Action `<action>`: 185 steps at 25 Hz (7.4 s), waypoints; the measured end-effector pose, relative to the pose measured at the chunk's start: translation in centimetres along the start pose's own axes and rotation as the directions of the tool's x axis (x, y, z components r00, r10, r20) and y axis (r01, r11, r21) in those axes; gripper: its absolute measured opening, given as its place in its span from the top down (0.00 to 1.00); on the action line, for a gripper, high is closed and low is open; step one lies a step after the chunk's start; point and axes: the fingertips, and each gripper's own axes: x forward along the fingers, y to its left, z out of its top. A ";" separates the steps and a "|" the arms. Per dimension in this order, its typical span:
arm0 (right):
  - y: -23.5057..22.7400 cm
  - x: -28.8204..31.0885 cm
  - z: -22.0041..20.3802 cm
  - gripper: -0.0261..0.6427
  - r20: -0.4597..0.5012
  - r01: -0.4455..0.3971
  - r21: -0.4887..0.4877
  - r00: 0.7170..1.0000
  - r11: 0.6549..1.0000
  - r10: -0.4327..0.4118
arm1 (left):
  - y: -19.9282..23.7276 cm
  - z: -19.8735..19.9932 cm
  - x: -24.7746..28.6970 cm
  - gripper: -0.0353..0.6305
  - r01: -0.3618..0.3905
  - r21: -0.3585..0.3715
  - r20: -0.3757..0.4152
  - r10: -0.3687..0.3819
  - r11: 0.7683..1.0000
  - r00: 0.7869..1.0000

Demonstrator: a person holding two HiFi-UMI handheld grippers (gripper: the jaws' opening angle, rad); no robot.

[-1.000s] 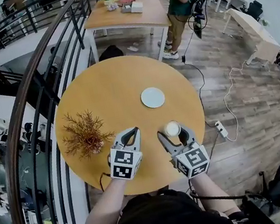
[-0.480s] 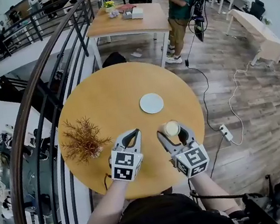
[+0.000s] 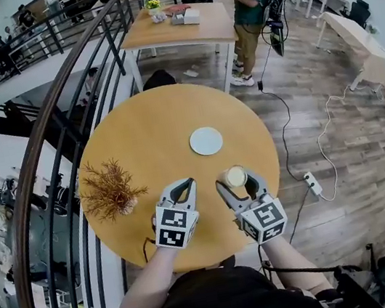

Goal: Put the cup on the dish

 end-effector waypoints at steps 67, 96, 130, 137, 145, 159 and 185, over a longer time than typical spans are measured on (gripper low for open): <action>-11.1 17.7 -16.7 0.58 -0.293 0.043 -0.005 0.955 0.999 -0.043 | 3.9 -14.1 12.9 0.94 -0.014 -0.194 -0.295 -0.045 0.981 0.954; -18.6 30.0 -21.4 0.58 -0.463 0.065 -0.097 0.880 0.993 -0.103 | 5.5 -14.0 14.1 0.94 -0.029 -0.203 -0.305 -0.035 0.979 0.952; -17.8 30.3 -23.8 0.58 -0.490 0.047 -0.078 0.868 0.996 -0.079 | 5.3 -14.7 15.0 0.94 -0.021 -0.215 -0.316 -0.049 0.976 0.948; -17.8 30.2 -23.8 0.58 -0.495 0.043 -0.081 0.865 0.996 -0.077 | 5.3 -14.8 14.7 0.94 -0.030 -0.216 -0.313 -0.040 0.976 0.949; -17.8 30.1 -23.7 0.58 -0.498 0.049 -0.081 0.863 0.996 -0.083 | 5.2 -14.5 14.7 0.94 -0.025 -0.212 -0.304 -0.042 0.977 0.952; -17.1 30.4 -23.6 0.54 -0.489 0.032 -0.034 0.871 0.999 -0.044 | 5.2 -14.6 14.8 0.94 -0.023 -0.208 -0.306 -0.043 0.978 0.951; -16.8 26.2 -25.0 0.54 -0.539 0.077 -0.042 0.838 0.996 -0.088 | 3.3 -15.0 13.0 0.94 -0.003 -0.193 -0.300 -0.056 0.981 0.952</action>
